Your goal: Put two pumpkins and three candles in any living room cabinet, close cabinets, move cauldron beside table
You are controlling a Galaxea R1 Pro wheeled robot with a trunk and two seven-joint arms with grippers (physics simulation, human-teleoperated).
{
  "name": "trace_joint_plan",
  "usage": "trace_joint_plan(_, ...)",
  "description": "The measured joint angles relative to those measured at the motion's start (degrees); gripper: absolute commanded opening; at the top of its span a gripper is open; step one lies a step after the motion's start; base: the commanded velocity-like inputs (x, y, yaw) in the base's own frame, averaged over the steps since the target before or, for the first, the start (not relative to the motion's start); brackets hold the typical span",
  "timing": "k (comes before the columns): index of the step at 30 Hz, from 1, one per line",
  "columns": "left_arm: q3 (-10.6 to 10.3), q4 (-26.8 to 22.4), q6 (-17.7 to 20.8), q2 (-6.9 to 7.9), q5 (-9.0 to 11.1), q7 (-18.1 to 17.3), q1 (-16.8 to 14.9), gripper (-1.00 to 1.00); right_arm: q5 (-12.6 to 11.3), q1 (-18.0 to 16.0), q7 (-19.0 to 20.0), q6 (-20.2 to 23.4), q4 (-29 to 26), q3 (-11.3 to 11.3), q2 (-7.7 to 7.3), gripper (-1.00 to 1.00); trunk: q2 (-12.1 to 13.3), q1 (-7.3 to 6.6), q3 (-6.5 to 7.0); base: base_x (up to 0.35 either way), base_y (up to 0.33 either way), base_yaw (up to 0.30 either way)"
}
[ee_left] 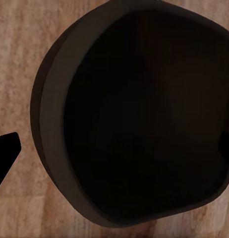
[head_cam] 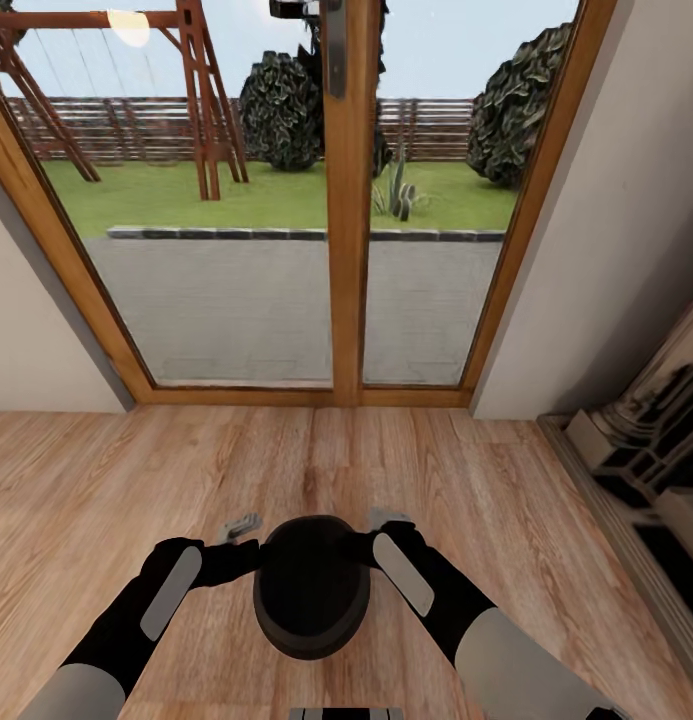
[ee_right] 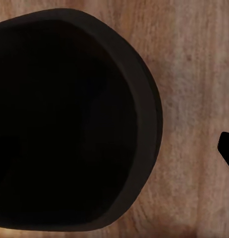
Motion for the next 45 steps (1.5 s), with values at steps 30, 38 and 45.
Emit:
trace_joint_plan(30,-1.1,0.0,-0.1,-0.09,0.0,0.1,0.0,1.00,0.1,-0.1,-0.1,0.1,-0.4,0.0,-0.21,1.00,0.0,0.00,0.00,0.000,-0.047,0.058)
trace_joint_plan(38,-1.1,0.0,-0.1,-0.07,0.0,0.3,0.0,1.00,0.0,-0.1,-2.6,0.6,-0.4,-0.1,-0.14,1.00,0.0,0.00,0.00,0.000,-0.015,0.000)
trace_joint_plan(45,-1.1,0.0,-0.1,-0.07,0.0,0.3,0.0,1.00,0.0,-0.1,-6.4,0.5,-0.6,0.0,-0.06,1.00,0.0,0.00,0.00,0.000,0.000,0.000)
